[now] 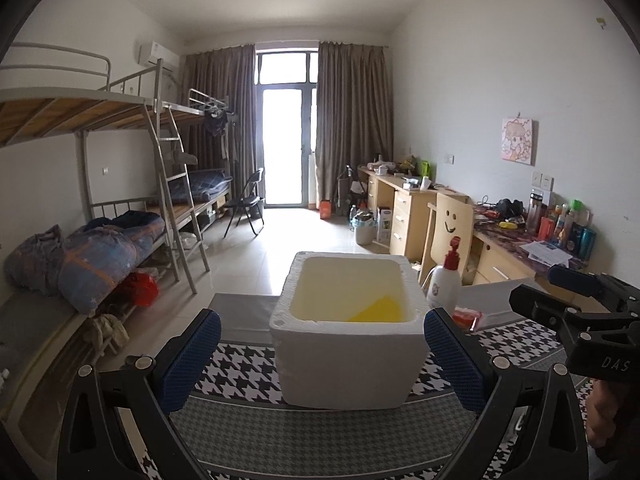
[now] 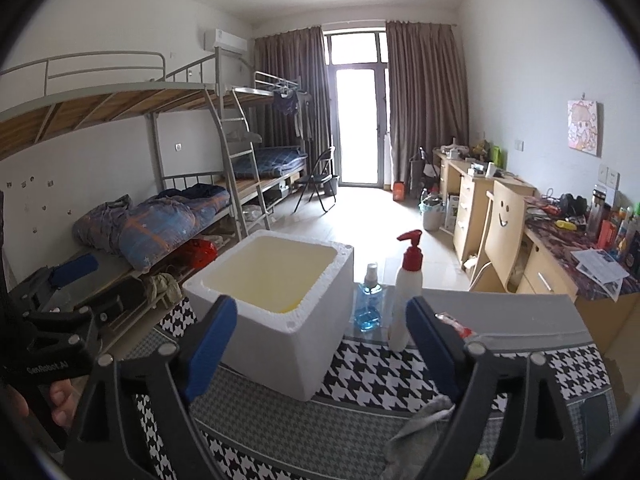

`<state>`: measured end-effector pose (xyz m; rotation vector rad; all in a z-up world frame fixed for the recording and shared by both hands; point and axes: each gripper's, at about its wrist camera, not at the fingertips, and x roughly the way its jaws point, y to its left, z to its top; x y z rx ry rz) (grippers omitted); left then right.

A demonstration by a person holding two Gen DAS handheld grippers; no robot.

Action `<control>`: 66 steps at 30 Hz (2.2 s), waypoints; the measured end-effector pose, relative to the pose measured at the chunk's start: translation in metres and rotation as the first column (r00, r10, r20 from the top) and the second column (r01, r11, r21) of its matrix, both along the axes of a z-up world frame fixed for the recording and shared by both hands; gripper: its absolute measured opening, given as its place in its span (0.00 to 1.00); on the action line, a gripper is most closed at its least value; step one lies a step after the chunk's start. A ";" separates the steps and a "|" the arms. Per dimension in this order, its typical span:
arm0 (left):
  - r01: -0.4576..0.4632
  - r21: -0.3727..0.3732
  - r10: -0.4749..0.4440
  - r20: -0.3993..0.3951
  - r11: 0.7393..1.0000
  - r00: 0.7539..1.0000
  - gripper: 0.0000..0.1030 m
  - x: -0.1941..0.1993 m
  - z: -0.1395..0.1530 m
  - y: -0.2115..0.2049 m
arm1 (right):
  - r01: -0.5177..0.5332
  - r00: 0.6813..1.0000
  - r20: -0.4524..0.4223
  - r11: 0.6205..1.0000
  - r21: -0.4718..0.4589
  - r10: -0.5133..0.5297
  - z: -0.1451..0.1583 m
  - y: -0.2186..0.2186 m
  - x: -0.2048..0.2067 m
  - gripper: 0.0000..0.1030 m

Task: Organize soft objects
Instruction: 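Withdraw both tools from the box back toward the table, then move the left tool toward the white rolled item at the table edge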

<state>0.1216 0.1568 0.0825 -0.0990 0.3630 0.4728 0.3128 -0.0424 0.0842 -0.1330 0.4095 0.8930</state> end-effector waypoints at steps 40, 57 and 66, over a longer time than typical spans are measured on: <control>0.148 -0.003 -0.147 0.034 0.989 0.988 0.99 -0.040 -0.044 -0.066 | 0.139 0.981 0.129 0.989 0.050 -0.145 -0.025 -0.092 -0.059 0.91; 0.229 0.048 -0.231 0.029 0.972 0.973 0.99 -0.048 -0.070 -0.099 | 0.188 0.975 0.113 0.981 0.047 -0.192 -0.045 -0.115 -0.067 0.91; 0.298 0.018 -0.299 0.016 0.954 0.954 0.99 -0.046 -0.083 -0.110 | 0.216 0.972 0.091 0.976 0.027 -0.217 -0.063 -0.126 -0.068 0.91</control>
